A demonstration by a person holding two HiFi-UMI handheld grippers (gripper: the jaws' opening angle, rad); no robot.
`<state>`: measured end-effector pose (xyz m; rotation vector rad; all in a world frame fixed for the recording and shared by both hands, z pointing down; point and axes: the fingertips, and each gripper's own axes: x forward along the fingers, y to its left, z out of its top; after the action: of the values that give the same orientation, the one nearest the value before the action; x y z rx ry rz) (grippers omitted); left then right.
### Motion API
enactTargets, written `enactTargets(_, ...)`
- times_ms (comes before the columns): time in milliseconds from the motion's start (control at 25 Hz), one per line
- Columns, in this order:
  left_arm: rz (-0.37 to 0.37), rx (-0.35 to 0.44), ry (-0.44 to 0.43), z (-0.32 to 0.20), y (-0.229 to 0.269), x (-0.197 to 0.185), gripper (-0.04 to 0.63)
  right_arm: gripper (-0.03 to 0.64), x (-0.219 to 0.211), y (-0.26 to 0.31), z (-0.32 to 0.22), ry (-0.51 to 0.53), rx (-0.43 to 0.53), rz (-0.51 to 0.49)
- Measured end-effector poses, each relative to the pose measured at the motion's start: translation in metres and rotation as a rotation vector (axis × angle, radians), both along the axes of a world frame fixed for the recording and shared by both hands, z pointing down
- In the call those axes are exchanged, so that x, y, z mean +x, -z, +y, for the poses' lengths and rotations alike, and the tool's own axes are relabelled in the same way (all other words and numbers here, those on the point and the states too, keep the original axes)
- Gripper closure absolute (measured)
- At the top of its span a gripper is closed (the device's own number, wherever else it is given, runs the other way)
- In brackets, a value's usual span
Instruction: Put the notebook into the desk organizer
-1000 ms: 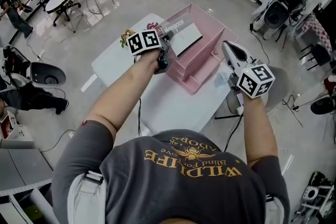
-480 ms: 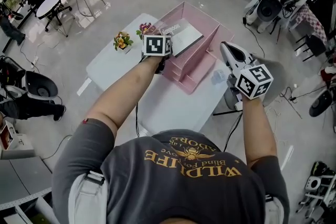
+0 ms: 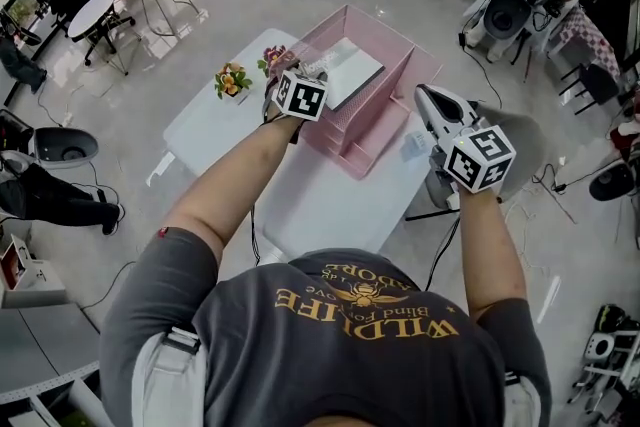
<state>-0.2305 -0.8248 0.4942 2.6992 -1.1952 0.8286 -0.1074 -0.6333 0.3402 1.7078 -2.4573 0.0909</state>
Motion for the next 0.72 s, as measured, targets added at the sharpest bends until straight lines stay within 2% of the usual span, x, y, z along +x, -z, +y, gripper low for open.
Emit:
enactTargets(40,-0.015,0.009,0.004,-0.002,-0.001,-0.001,0.243,0.617,0.000,0.000,0.002,0.001,0.000,0.001)
enactTargets(160,-0.045,0.051,0.009,-0.002,0.006,-0.003,0.184,0.617,0.001,0.001,0.006,0.003,0.002,0.006)
enactTargets(320,0.000,0.056,0.002,0.008,0.022,0.000,0.178,0.617,0.005,0.005,0.016,0.008,0.014,0.007)
enactTargets(520,0.140,0.063,-0.022,0.037,0.053,-0.002,0.184,0.617,0.018,0.009,0.033,0.025,0.034,0.001)
enactTargets(720,0.282,0.074,-0.050,0.090,0.092,-0.008,0.251,0.617,0.037,0.017,0.054,0.066,0.059,-0.012)
